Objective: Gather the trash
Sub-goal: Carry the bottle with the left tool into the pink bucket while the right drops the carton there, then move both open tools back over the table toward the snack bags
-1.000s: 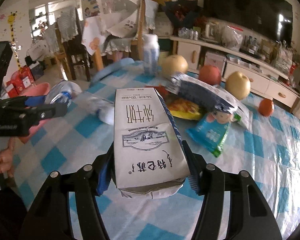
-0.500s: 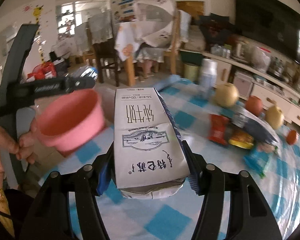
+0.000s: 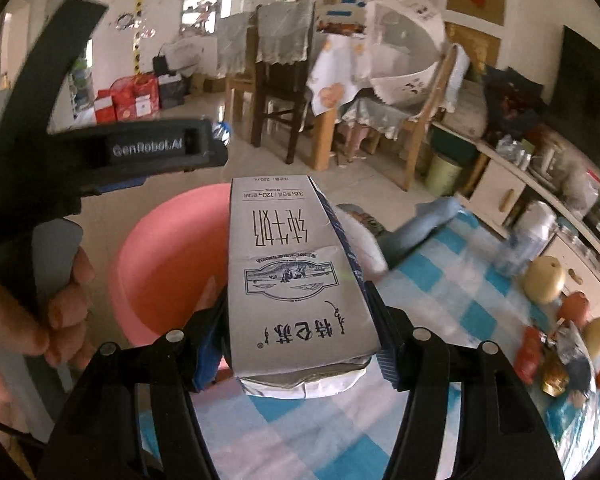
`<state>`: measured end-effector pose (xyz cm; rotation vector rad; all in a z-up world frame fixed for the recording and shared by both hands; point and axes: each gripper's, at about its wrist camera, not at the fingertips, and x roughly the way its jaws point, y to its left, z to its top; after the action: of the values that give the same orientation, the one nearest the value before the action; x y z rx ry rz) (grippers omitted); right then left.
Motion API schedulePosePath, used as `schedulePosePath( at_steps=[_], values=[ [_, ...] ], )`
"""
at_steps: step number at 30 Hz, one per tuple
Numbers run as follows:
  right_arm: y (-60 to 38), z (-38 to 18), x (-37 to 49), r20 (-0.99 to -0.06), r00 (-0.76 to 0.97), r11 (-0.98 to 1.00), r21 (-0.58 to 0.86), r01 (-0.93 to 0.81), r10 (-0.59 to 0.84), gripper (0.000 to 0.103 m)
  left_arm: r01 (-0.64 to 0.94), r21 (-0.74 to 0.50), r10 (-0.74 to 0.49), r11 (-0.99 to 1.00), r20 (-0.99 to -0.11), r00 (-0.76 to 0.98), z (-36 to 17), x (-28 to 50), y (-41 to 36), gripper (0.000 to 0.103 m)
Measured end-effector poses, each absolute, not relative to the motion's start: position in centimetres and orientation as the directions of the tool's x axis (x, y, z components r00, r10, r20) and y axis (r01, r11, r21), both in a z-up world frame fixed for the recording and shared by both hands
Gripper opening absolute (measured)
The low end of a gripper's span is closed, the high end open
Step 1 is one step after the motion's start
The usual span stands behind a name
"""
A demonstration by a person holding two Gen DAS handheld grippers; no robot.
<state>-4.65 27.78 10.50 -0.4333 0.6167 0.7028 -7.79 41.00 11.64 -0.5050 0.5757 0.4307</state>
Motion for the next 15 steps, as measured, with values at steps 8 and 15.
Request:
schedulePosePath(
  at_steps=[8, 15],
  values=[
    [27.7, 8.3, -4.1, -0.654, 0.635, 0.727, -0.185, -0.661, 0.411, 0.088, -0.543, -0.281, 0.275, 0.791, -0.629, 0.727, 11.2, -7.4, 41.1, 0.094],
    [23.5, 8.5, -4.3, -0.640, 0.667, 0.794, -0.143, -0.591, 0.381, 0.090, -0.494, -0.236, 0.262, 0.837, -0.620, 0.739, 11.5, -6.9, 39.0, 0.096]
  ],
)
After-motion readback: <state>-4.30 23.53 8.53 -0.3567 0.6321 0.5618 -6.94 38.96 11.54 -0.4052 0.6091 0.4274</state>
